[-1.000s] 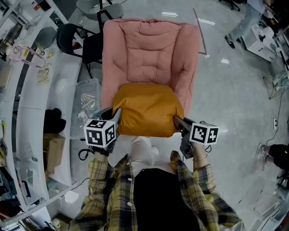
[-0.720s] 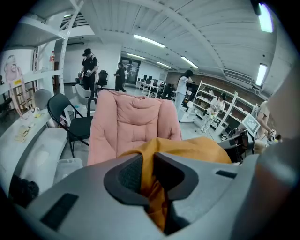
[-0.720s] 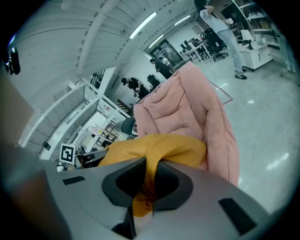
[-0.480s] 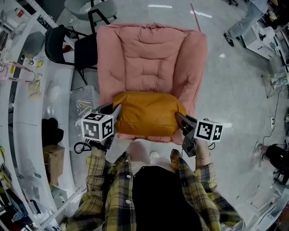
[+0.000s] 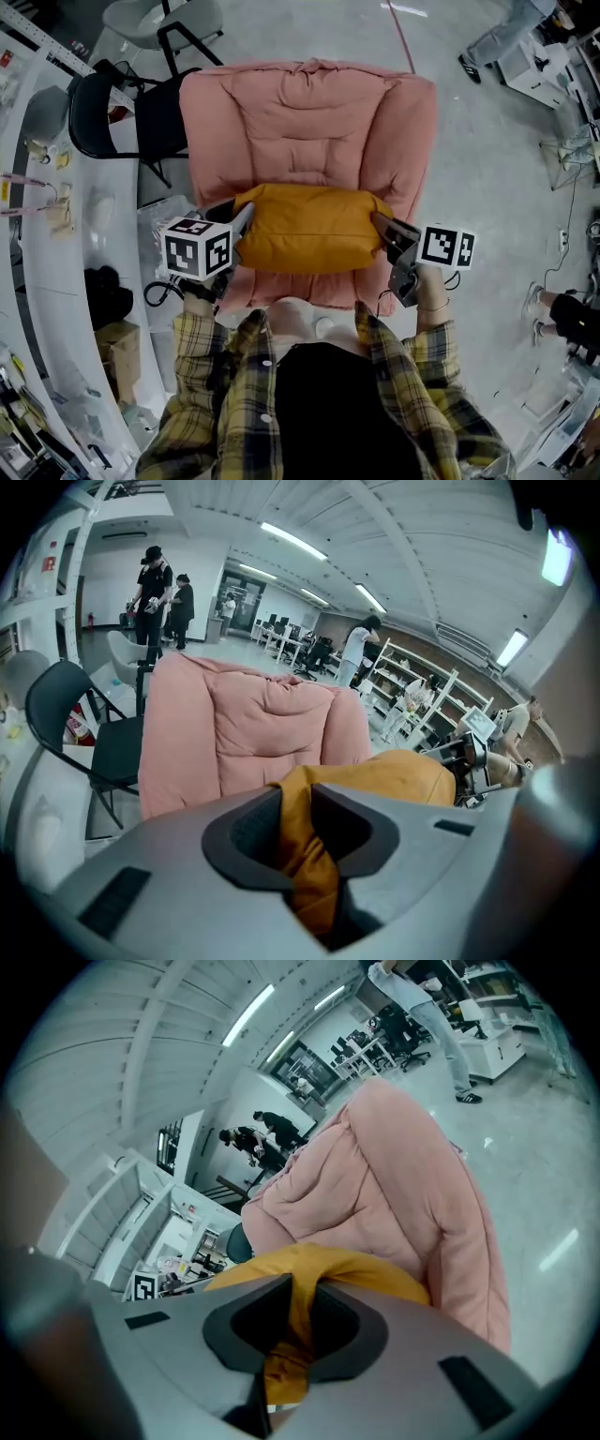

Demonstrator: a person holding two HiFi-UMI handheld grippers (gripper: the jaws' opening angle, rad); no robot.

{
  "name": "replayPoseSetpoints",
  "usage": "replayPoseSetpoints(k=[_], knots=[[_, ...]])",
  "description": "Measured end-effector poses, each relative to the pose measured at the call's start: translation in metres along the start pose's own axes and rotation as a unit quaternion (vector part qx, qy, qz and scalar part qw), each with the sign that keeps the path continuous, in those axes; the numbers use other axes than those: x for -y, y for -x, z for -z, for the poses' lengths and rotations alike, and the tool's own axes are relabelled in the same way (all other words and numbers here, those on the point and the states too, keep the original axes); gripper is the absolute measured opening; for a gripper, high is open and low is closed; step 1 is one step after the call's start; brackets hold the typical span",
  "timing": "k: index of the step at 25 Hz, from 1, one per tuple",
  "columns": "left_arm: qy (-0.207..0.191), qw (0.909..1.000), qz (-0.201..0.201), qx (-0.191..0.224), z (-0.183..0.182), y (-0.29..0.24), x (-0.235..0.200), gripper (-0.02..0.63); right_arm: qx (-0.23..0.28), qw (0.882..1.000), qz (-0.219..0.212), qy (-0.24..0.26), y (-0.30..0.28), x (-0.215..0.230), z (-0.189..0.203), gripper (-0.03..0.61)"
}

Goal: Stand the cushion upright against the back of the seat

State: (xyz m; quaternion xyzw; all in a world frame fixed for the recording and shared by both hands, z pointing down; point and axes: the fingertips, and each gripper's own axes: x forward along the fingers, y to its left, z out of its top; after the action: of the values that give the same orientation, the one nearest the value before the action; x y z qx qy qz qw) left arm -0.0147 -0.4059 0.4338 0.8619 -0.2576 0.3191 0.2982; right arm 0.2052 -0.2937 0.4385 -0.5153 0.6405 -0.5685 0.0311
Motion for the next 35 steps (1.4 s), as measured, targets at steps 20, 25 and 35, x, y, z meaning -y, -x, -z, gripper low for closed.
replayPoseSetpoints(k=[20, 25, 35], knots=[[0.060, 0.9977, 0.007, -0.032, -0.100, -0.095, -0.092, 0.120, -0.026, 0.998, -0.019, -0.060, -0.102, 0.028, -0.131, 0.053], [0.079, 0.9964, -0.005, -0.031, -0.112, -0.111, -0.112, 0.127, -0.025, 0.999, -0.001, -0.040, -0.121, 0.034, -0.151, 0.057], [0.054, 0.9979, -0.008, -0.035, -0.130, -0.120, -0.125, 0.164, -0.079, 0.995, -0.037, -0.045, -0.126, 0.038, -0.163, 0.069]])
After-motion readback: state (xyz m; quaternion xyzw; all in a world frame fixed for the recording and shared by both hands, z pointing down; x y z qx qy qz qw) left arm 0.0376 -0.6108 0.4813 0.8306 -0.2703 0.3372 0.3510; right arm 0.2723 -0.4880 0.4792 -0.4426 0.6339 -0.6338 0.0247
